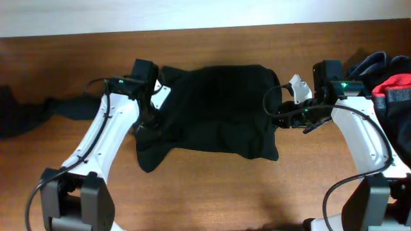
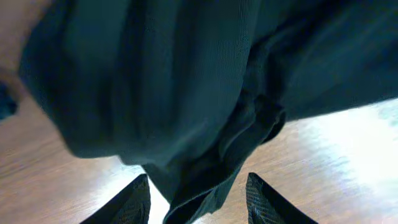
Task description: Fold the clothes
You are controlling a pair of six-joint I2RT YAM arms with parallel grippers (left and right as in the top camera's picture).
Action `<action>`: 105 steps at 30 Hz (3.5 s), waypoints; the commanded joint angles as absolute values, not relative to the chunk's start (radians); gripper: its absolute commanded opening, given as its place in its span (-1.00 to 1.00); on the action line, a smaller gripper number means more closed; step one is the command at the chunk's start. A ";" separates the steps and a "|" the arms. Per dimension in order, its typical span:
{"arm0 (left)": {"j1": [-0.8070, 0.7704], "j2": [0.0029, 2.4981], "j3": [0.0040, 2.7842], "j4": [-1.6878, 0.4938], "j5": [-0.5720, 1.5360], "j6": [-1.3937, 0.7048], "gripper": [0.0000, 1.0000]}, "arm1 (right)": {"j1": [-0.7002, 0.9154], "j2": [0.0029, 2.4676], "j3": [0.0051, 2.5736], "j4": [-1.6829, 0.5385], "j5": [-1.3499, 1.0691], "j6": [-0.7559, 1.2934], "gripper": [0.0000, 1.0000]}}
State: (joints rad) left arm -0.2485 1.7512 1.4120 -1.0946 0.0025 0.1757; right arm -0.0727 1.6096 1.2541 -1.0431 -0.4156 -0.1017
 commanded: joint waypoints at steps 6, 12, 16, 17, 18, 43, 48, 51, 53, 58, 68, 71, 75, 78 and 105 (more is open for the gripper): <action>-0.247 1.742 1.285 -1.054 0.034 0.241 -0.03 | -0.080 1.611 1.249 -1.034 -0.407 -0.099 0.03; -0.247 1.742 1.230 -1.019 0.049 0.268 -0.03 | -0.079 1.611 1.249 -1.031 -0.407 -0.099 0.03; -0.247 1.742 1.226 -1.010 0.052 0.275 -0.07 | -0.079 1.611 1.249 -1.031 -0.407 -0.099 0.03; -0.247 1.742 1.226 -1.009 0.068 0.297 -0.11 | -0.079 1.611 1.249 -1.031 -0.407 -0.099 0.03; -0.247 1.742 1.226 -1.007 0.091 0.322 -0.12 | -0.079 1.611 1.249 -1.031 -0.407 -0.099 0.03; -0.271 1.697 1.187 -1.066 0.151 0.228 -0.99 | -0.079 1.611 1.249 -0.998 -0.407 -0.098 0.04; -0.344 1.603 1.187 -1.116 0.205 0.196 -0.99 | -0.079 1.612 1.249 -0.978 -0.408 -0.095 0.06; -0.389 1.565 1.187 -1.112 0.241 0.143 -1.00 | -0.079 1.612 1.249 -0.978 -0.407 -0.096 0.06; -0.415 1.558 1.187 -1.113 0.282 0.105 -0.99 | -0.079 1.612 1.249 -0.978 -0.407 -0.096 0.07; -0.473 1.560 1.176 -1.134 0.304 0.063 -0.99 | -0.079 1.612 1.249 -0.979 -0.407 -0.096 0.07; -0.573 1.560 1.175 -1.227 0.299 0.056 -1.00 | -0.079 1.612 1.248 -1.067 -0.408 -0.095 0.09; -0.580 1.560 1.175 -1.239 0.291 0.056 -1.00 | -0.079 1.612 1.231 -1.082 -0.413 -0.095 0.10; -0.580 1.560 1.175 -1.238 0.238 0.055 -0.99 | -0.079 1.612 1.145 -1.060 -0.419 -0.078 0.09; -0.580 1.560 1.175 -1.227 0.236 0.055 -0.99 | -0.080 1.612 1.080 -1.019 -0.450 -0.058 0.07; -0.580 1.560 1.175 -1.190 0.236 0.056 -0.99 | -0.079 1.620 0.929 -0.527 -0.339 0.192 -0.07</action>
